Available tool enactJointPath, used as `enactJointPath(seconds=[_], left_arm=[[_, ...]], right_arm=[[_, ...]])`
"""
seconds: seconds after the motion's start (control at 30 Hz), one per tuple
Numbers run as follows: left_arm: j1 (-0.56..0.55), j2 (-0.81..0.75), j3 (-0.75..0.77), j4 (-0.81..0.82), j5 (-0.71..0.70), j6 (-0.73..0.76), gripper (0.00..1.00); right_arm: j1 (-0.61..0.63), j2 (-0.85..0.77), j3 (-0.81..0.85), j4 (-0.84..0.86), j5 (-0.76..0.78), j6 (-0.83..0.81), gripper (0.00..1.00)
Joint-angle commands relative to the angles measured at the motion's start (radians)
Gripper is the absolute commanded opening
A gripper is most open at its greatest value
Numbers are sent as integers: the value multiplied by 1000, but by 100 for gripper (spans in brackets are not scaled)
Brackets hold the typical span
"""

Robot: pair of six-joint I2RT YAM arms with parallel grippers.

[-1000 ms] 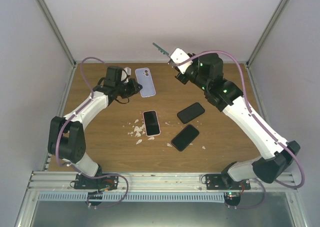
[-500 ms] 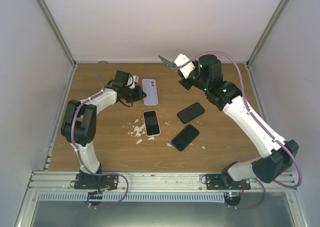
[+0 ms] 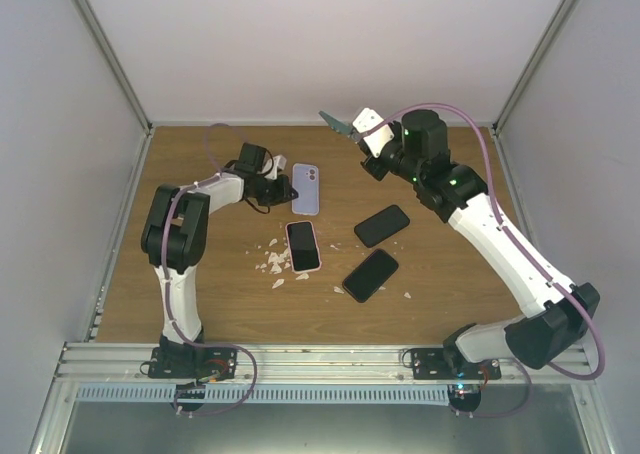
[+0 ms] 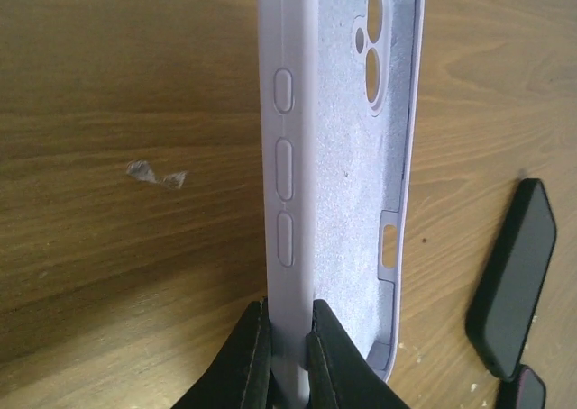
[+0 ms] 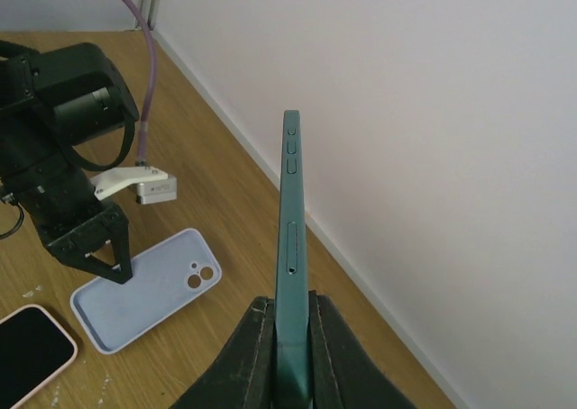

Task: Take the phone out of the phone case
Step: Place the phone case at the center of the board, then place the phone at the center of the board.

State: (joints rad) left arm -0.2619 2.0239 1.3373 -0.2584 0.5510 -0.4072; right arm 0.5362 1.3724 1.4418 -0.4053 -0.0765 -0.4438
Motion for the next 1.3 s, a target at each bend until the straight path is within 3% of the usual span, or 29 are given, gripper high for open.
enactJointPath(seconds=[0.0,0.23,0.63,0.83,1.0,1.27], left_arm=[[-3,40,33,44,21,30,0],[-3,86,55,38,-9,39,4],[-1,41,66,-18,-92,33,45],[21,-67,76,-24,-87,12,75],[42,-171,135,-25,-59,-15,86],[59,-324,235,7,2,-48,91]], right_arm=[[-11,-34,3,43,-8,11,0],[-14,-27,1,44,-6,8,0],[-15,-27,24,46,4,-3,1],[-15,-57,27,88,37,-56,0],[-14,-93,16,181,56,-111,0],[-14,-161,-51,345,58,-222,0]])
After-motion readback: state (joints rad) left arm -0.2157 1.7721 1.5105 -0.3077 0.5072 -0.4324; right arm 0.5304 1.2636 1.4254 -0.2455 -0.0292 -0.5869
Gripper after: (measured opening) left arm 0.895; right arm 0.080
